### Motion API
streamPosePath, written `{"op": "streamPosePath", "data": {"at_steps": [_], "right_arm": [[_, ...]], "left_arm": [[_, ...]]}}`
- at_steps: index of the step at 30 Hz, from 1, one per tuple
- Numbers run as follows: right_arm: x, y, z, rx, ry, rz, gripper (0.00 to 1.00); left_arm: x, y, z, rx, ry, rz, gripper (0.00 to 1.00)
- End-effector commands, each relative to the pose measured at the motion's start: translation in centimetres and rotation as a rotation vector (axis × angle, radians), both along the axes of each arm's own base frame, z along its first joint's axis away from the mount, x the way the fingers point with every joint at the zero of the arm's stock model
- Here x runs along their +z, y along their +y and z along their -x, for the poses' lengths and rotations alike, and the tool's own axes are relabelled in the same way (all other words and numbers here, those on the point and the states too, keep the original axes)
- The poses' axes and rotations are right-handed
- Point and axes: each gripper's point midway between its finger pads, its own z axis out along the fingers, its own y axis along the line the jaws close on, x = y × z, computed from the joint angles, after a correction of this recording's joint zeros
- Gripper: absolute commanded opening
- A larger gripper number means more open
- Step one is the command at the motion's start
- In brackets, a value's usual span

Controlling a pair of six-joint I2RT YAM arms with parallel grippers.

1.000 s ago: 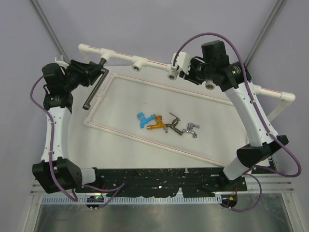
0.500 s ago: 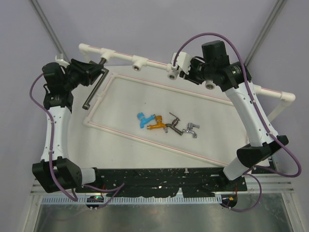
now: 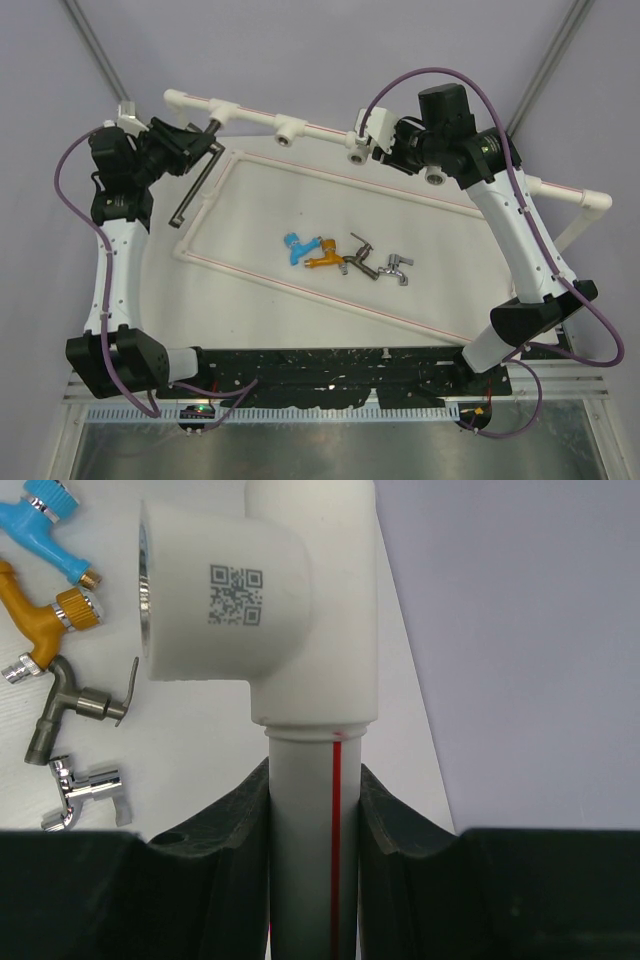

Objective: Install the water faucets

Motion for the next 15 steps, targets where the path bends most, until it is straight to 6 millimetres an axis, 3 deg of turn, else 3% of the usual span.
{"op": "streamPosePath", "data": {"at_steps": [1,15], "right_arm": [[-0.17,1.11,3.32,0.121,0.064,-0.034,0.05],[0.01,1.08,3.55,0.127,0.056,-0.036,0.05]], "left_arm": [[3.02,0.31,-0.81,0.032,-0.199,-0.188,0.00],[2.31,-0.22,-1.21,0.032,-0.366,-0.536,0.00]]}}
